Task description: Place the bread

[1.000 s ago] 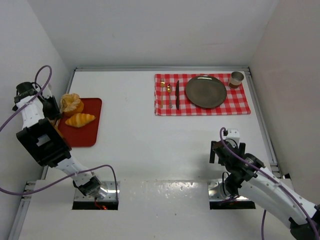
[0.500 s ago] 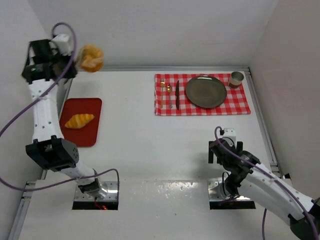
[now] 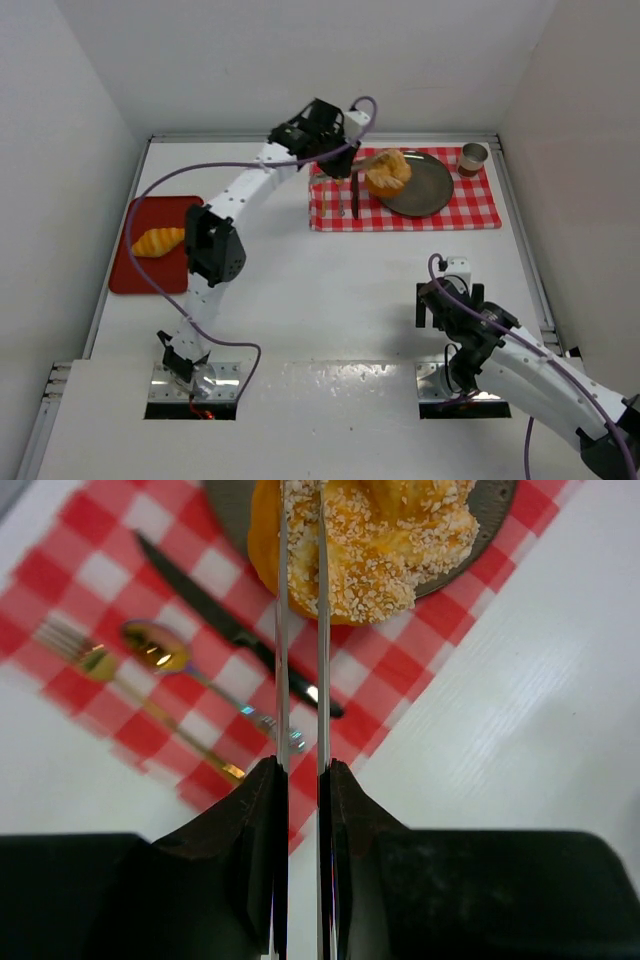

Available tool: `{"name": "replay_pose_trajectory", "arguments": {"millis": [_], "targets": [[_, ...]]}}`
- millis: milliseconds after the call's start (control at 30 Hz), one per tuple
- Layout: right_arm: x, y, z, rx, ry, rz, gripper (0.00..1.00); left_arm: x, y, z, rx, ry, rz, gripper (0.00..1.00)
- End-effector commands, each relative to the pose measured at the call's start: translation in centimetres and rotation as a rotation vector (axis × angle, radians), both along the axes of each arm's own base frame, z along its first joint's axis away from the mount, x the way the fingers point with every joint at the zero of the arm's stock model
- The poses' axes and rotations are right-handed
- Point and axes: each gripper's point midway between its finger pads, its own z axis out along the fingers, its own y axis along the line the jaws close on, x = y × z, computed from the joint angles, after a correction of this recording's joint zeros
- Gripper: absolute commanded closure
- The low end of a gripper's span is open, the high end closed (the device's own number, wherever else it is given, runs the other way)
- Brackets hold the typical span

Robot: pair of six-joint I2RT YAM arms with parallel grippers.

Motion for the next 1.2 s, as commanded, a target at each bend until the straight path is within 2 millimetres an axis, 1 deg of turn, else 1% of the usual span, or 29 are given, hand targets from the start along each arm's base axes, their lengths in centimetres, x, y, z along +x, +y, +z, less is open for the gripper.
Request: {"name": "replay_pose_trajectory", "arguments": {"millis": [0, 67, 100, 133, 167, 200, 233, 333, 367, 400, 467, 500, 567, 600, 633, 667, 700, 767, 833, 867, 900, 933, 967, 1000, 1033, 1067, 1100, 1133, 1167], "targets": [[-1.0, -0.7, -0.7, 0.006, 0.02, -0.042, 0.01, 2.1, -4.1, 4.8, -0.165, -0.165, 0.008, 1.0], [-1.5, -1.1, -1.0, -0.003, 0.035, -0.047, 0.01, 2.1, -5.9, 3.7, -0.184, -0.15, -0.001, 1.0], [-1.6, -1.1, -1.1, 0.001, 0.037, -0.05, 0.01, 2.6, -6.3, 1.6, -0.17, -0.128, -0.001, 1.0], [-1.7, -1.2, -1.1, -0.002, 0.039, -0.053, 0.01, 2.5, -7.0, 1.0, -0.179, -0.117, -0.001, 1.0], [-1.8, -1.5, -1.1, -0.013, 0.039, -0.056, 0.01, 2.6, -7.2, 0.1, -0.178, -0.098, 0.007, 1.0], [-1.9, -1.6, -1.1, -0.019, 0.044, -0.062, 0.01, 3.1, -7.3, -1.2, -0.166, -0.09, 0.015, 1.0], [-1.9, -1.6, -1.0, -0.013, 0.04, -0.064, 0.01, 3.1, -7.8, -1.6, -0.162, -0.094, 0.016, 1.0], [-1.7, -1.6, -1.0, -0.018, 0.033, -0.058, 0.01, 3.8, -8.1, -3.7, -0.154, -0.082, 0.032, 1.0], [-1.6, -1.6, -0.9, -0.026, 0.033, -0.049, 0.01, 4.1, -8.1, -4.1, -0.149, -0.086, 0.04, 1.0], [-1.5, -1.5, -0.9, -0.023, 0.03, -0.048, 0.01, 4.4, -8.0, -3.9, -0.15, -0.097, 0.049, 0.99], [-1.5, -1.5, -0.9, -0.036, 0.041, -0.042, 0.01, 5.1, -8.0, -5.2, -0.14, -0.098, 0.078, 0.97], [-1.5, -1.5, -0.9, -0.039, 0.044, -0.039, 0.01, 5.2, -7.8, -5.2, -0.136, -0.101, 0.086, 0.96], [-1.6, -1.6, -0.7, -0.045, 0.05, -0.035, 0.01, 5.2, -8.0, -5.0, -0.156, -0.093, 0.1, 0.89], [-1.6, -1.5, -0.7, -0.04, 0.053, -0.034, 0.01, 5.2, -8.0, -5.0, -0.156, -0.093, 0.1, 0.82], [-1.6, -1.5, -0.7, -0.041, 0.056, -0.035, 0.01, 5.6, -7.5, -4.4, -0.171, -0.093, 0.119, 0.78], [-1.6, -1.4, -0.6, -0.041, 0.055, -0.032, 0.01, 5.5, -7.4, -3.8, -0.184, -0.093, 0.126, 0.72], [-1.7, -1.4, -0.7, -0.037, 0.056, -0.034, 0.01, 5.6, -6.9, -2.9, -0.195, -0.098, 0.125, 0.57], [-1.6, -1.3, -0.7, -0.03, 0.051, -0.034, 0.01, 5.4, -6.8, -1.7, -0.211, -0.106, 0.129, 0.48], [-1.6, -1.2, -0.8, -0.025, 0.049, -0.03, 0.01, 5.6, -6.0, -0.7, -0.246, -0.09, 0.139, 0.4], [-1.5, -1.1, -0.7, -0.016, 0.045, -0.031, 0.01, 5.3, -6.0, 0.6, -0.262, -0.102, 0.128, 0.4], [-1.5, -1.2, -0.7, -0.02, 0.044, -0.031, 0.01, 5.3, -5.8, 0.7, -0.279, -0.085, 0.126, 0.39], [-1.4, -1.1, -0.7, -0.018, 0.045, -0.031, 0.01, 5.2, -5.7, 1.5, -0.287, -0.096, 0.124, 0.39], [-1.4, -1.0, -0.6, -0.014, 0.044, -0.025, 0.01, 5.4, -5.4, 1.5, -0.292, -0.093, 0.123, 0.39], [-1.4, -1.0, -0.6, -0.016, 0.045, -0.026, 0.01, 5.2, -5.4, 2.3, -0.304, -0.097, 0.126, 0.39], [-1.4, -0.9, -0.6, -0.016, 0.049, -0.022, 0.01, 5.0, -5.4, 3.1, -0.314, -0.104, 0.117, 0.42], [-1.4, -0.9, -0.5, -0.019, 0.049, -0.018, 0.01, 5.0, -5.4, 3.1, -0.314, -0.104, 0.117, 0.42], [-1.4, -0.9, -0.4, -0.016, 0.049, -0.02, 0.01, 5.0, -5.0, 4.0, -0.326, -0.112, 0.114, 0.44], [-1.4, -0.9, -0.3, -0.017, 0.05, -0.016, 0.01, 5.1, -4.4, 5.6, -0.345, -0.132, 0.111, 0.44], [-1.4, -0.9, -0.3, -0.017, 0.052, -0.017, 0.01, 4.8, -4.3, 6.0, -0.346, -0.133, 0.111, 0.45]]}}
